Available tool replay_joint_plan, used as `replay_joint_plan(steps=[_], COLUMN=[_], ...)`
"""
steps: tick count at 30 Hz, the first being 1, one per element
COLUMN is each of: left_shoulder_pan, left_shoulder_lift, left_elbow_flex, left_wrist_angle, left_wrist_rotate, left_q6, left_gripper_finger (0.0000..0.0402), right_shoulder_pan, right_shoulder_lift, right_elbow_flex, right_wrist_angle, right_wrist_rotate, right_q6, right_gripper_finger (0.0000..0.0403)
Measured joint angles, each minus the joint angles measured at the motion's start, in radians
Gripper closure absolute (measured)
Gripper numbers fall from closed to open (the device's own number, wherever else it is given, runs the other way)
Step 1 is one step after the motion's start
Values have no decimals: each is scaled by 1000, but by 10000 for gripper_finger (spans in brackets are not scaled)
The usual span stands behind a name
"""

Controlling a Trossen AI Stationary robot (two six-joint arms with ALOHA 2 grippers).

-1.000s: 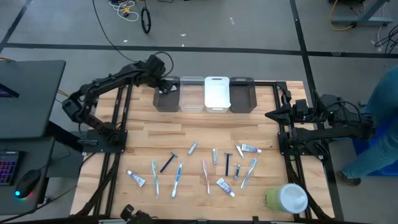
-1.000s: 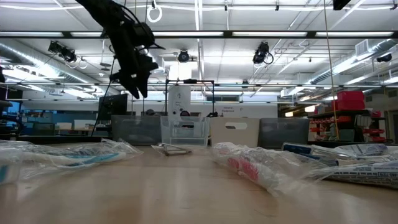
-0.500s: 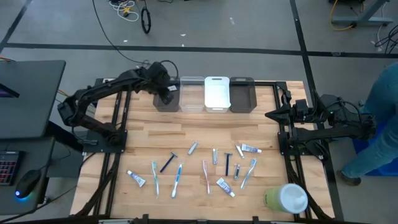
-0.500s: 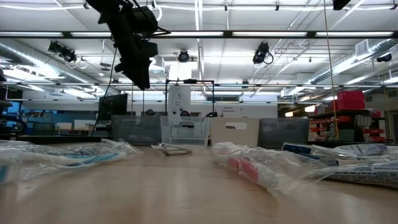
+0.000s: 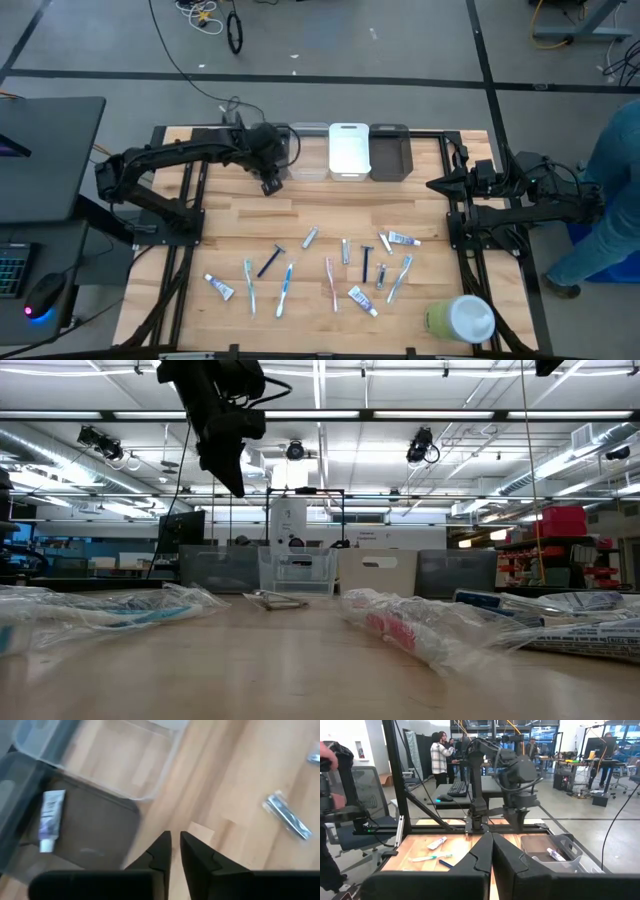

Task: Pick & Place Travel size toiletries
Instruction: Put the white toothpaste into the left black bin

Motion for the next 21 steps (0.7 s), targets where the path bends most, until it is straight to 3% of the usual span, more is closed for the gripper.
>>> replay_joint_plan(steps=[8,21], left_shoulder_pan=[-119,-264], left_shoulder_lift=[0,-19], left_elbow_flex=[0,0], left_wrist_angle=[-35,-132], left_wrist_rotate=[20,19], left_q6=[4,5], left_gripper_finger=[395,396], right_shoulder_pan=[0,0], right_shoulder_lift=[0,0], right_elbow_flex=[0,0], right_wrist_angle=[0,0], right_wrist_rotate=[0,0], right_q6=[0,0], right_gripper_finger=[390,390])
